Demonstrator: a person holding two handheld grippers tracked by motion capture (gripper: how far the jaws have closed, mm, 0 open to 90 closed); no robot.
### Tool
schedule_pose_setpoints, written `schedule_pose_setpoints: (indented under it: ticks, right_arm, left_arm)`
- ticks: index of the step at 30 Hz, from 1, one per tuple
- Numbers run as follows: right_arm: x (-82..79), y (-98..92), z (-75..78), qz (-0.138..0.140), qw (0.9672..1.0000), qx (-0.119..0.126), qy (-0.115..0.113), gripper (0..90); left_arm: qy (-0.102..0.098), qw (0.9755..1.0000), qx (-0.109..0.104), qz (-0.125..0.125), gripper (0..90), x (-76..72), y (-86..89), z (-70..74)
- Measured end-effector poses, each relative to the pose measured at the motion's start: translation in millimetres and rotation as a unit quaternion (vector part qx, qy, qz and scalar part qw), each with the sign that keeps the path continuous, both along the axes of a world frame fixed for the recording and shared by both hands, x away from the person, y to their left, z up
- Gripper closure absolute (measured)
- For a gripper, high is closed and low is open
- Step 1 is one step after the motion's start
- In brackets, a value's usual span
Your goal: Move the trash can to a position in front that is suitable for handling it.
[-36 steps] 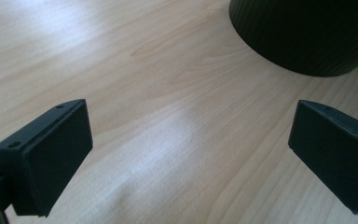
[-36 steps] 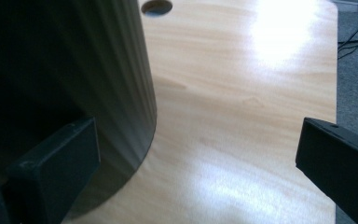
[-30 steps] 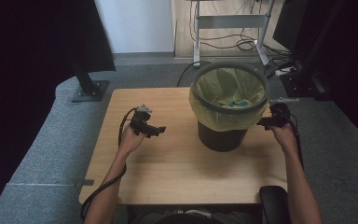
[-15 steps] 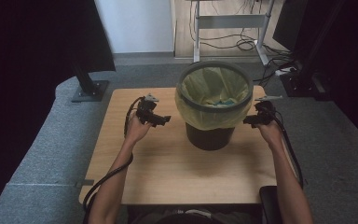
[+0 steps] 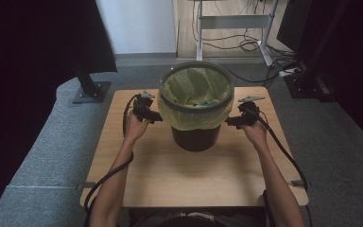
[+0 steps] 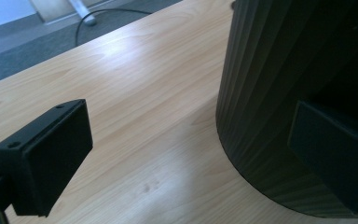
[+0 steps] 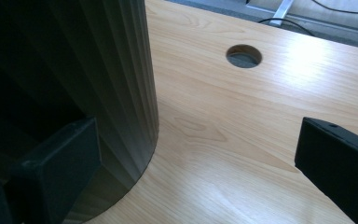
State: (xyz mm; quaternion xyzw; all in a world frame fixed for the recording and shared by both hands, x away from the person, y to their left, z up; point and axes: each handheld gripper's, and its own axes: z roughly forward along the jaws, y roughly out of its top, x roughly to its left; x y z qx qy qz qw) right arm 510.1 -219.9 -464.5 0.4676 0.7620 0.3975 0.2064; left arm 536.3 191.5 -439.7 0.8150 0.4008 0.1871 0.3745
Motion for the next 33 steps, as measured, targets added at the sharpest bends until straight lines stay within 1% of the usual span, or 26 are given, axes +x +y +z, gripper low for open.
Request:
schedule_pose_setpoints:
  ticks: [1,2,3,4,5,6,7,8,9,11,12,13,14,15,16,18,20,22,24,29,33]
  right_arm:
    - [0.8,2.1,0.1,0.003,1.0,0.0,0.001,0.0]
    - [2.2,3.5,0.5,0.002,1.0,-0.002,0.002,0.0]
    - [4.6,4.3,1.5,-0.002,0.9999,-0.01,-0.002,0.0]
    - [4.6,4.3,1.5,-0.002,0.9999,-0.01,-0.002,0.0]
    - [7.1,3.8,2.0,-0.006,1.0,-0.006,-0.005,0.0]
    - [10.0,2.3,2.4,-0.008,0.9999,0.007,-0.005,0.0]
    - [13.5,0.2,2.4,-0.013,0.9997,0.021,-0.006,0.0]
    - [15.6,-0.6,2.3,-0.016,0.9995,0.026,-0.004,0.0]
    - [22.2,1.4,2.1,-0.015,0.9998,0.017,-0.003,0.0]
    - [26.5,4.2,2.9,-0.017,0.9998,0.001,-0.009,0.0]
    - [26.5,4.2,2.9,-0.017,0.9998,0.001,-0.009,0.0]
    - [28.9,4.7,3.2,-0.018,0.9998,0.0,-0.01,0.0]
    - [34.2,4.2,2.7,-0.02,0.9998,0.005,-0.008,0.0]
    - [35.3,4.3,2.7,-0.019,0.9998,0.004,-0.007,0.0]
    - [35.3,4.3,2.7,-0.019,0.9998,0.004,-0.007,0.0]
    - [35.5,4.9,2.7,-0.017,0.9998,-0.001,-0.013,0.0]
    - [34.4,5.2,3.2,-0.017,0.9998,-0.003,-0.012,0.0]
    - [31.1,6.7,4.3,-0.017,0.9997,-0.009,-0.016,0.5]
    - [27.7,7.8,5.2,-0.014,0.9996,-0.015,-0.02,0.5]
    - [19.2,10.2,4.3,-0.007,0.9996,-0.012,-0.024,0.7]
    - [10.9,11.9,3.1,0.003,0.9997,-0.007,-0.024,0.7]
  left_arm:
    - [-0.005,1.0,0.003,0.001,0.0,0.2,0.6,1.5]
    - [-0.008,1.0,0.002,0.002,0.0,1.7,1.2,3.8]
    - [-0.008,1.0,0.002,0.002,0.0,1.7,1.2,3.8]
    - [-0.008,1.0,0.0,0.004,0.0,3.4,1.6,5.5]
    - [-0.01,0.9999,-0.005,0.006,0.0,5.7,2.0,7.2]
    - [-0.009,0.9998,-0.014,0.007,0.0,9.0,2.2,9.1]
    - [-0.01,0.9998,-0.013,0.009,0.0,10.9,2.0,10.3]
    - [-0.014,0.9998,-0.01,0.009,0.0,13.4,1.5,11.6]
    - [-0.015,0.9998,-0.011,0.008,0.0,18.9,0.6,12.8]
    - [-0.014,0.9997,-0.015,0.009,0.0,23.6,0.3,13.1]
    - [-0.014,0.9997,-0.015,0.009,0.0,23.6,0.3,13.1]
    - [-0.013,0.9996,-0.022,0.008,0.0,25.5,0.8,12.8]
    - [-0.01,0.9996,-0.026,0.008,0.0,26.6,1.3,12.1]
    - [-0.011,0.9994,-0.032,0.008,0.0,26.9,2.0,10.5]
    - [-0.011,0.9994,-0.032,0.008,0.0,26.9,2.0,10.5]
    - [-0.02,0.9991,-0.037,0.013,0.0,24.3,2.1,9.0]
    - [-0.022,0.999,-0.037,0.015,0.0,23.3,2.0,8.7]
    - [-0.026,0.9989,-0.037,0.014,0.2,19.7,2.6,8.5]
    - [-0.026,0.9989,-0.038,0.012,0.1,15.5,4.0,8.3]
    - [-0.028,0.9987,-0.043,0.008,0.1,3.3,8.3,7.1]
    - [-0.031,0.9987,-0.04,0.004,0.0,-9.0,12.5,6.6]
